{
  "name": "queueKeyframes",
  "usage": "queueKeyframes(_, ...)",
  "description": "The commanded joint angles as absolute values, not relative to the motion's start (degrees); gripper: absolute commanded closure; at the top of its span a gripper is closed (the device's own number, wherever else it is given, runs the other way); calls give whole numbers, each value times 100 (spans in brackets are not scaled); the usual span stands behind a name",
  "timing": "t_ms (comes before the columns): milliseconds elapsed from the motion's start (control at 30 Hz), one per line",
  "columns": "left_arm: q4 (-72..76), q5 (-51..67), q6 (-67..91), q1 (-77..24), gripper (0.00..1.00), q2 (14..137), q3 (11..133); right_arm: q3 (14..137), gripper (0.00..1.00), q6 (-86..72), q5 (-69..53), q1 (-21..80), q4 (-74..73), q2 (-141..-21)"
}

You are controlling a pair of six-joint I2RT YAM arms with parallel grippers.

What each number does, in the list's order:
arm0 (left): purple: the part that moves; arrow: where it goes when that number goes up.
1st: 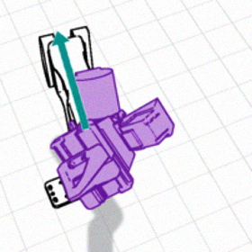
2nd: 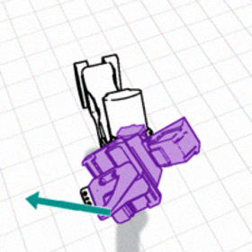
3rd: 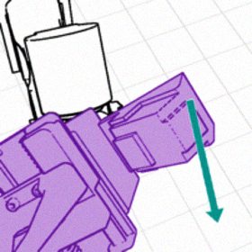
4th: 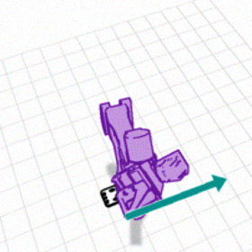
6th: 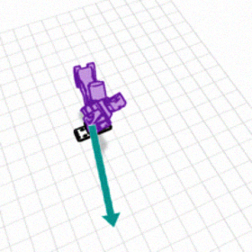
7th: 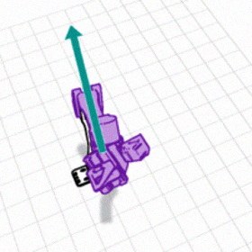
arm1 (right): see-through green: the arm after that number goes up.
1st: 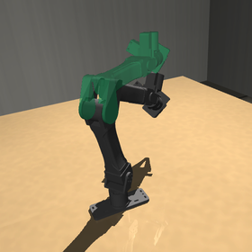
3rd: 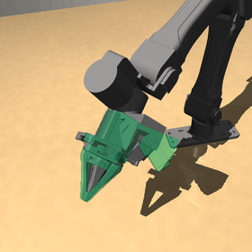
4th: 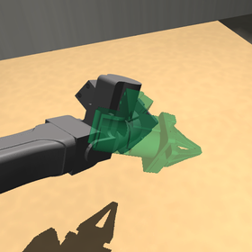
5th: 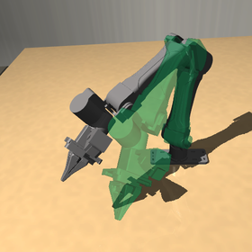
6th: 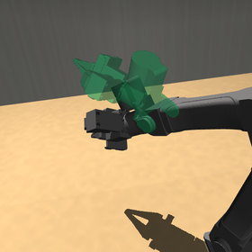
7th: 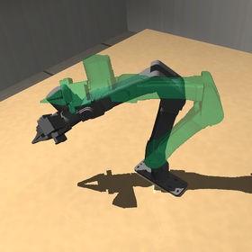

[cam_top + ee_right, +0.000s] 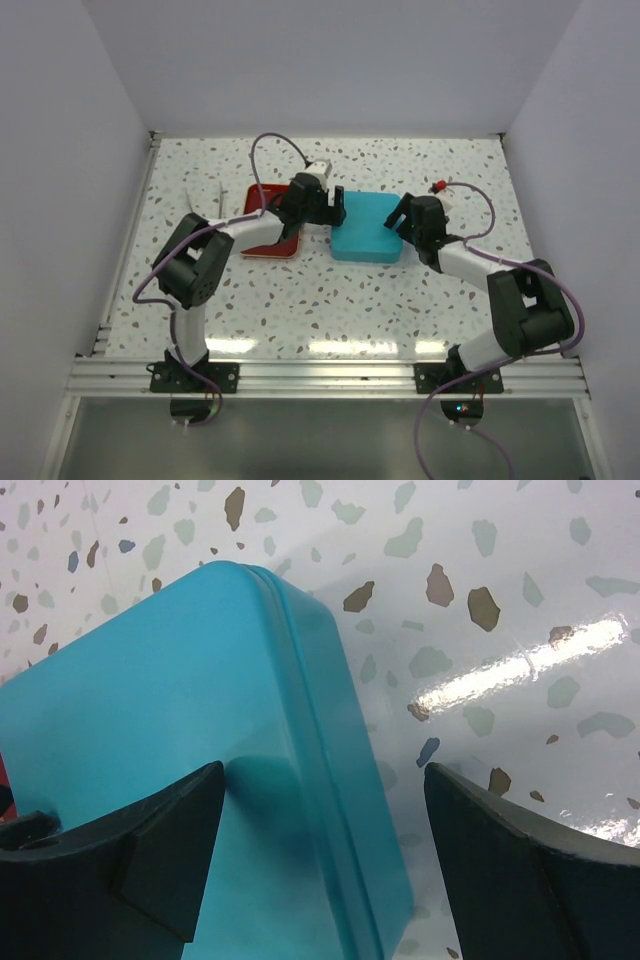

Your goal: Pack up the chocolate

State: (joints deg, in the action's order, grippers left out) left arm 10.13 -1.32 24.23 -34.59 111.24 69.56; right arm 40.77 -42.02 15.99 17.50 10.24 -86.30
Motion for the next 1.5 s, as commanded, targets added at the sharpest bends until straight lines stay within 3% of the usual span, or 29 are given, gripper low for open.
queueKeyframes(0,739,-272,2241,-3480,10,11250,7207,4034,17,-4236,1802,1714,572,-8595)
queueKeyframes(233,185,-369,2004,-3507,12,11549,7515,4096,20,-4219,1661,1714,106,-8850)
queueKeyframes(500,175,-352,1907,-3524,25,11575,7349,3858,27,-4175,1643,1723,70,-8824)
queueKeyframes(700,430,-256,1934,-3524,16,11312,7242,4025,25,-4070,1793,1714,-140,-8570)
queueKeyframes(1067,1019,-360,1925,-3524,14,10275,6900,4482,23,-3569,2206,1714,-685,-7638)
queueKeyframes(1167,1037,-334,1855,-3559,18,10090,6899,4579,32,-3446,1864,1714,-668,-7567)
queueKeyframes(1200,994,-325,1828,-3594,21,10090,7004,4596,37,-3428,1759,1714,-668,-7593)
queueKeyframes(1267,704,-360,1723,-3700,39,10239,7171,4640,56,-3358,1435,1723,-598,-7708)
queueKeyframes(1300,634,-352,1705,-3735,44,10370,7320,4632,69,-3357,1346,1723,-572,-7760)
queueKeyframes(1333,563,-334,1679,-3796,57,10423,7356,4641,76,-3331,1258,1731,-510,-7848)
queueKeyframes(1400,528,-185,1670,-3823,72,10555,7435,4667,93,-3305,1117,1723,-475,-7936)
queueKeyframes(1433,527,-132,1696,-3841,86,10669,7488,4676,100,-3296,1081,1723,-466,-8006)
queueKeyframes(1467,527,-54,1705,-3850,94,10722,7514,4702,100,-3261,1020,1723,-440,-8024)
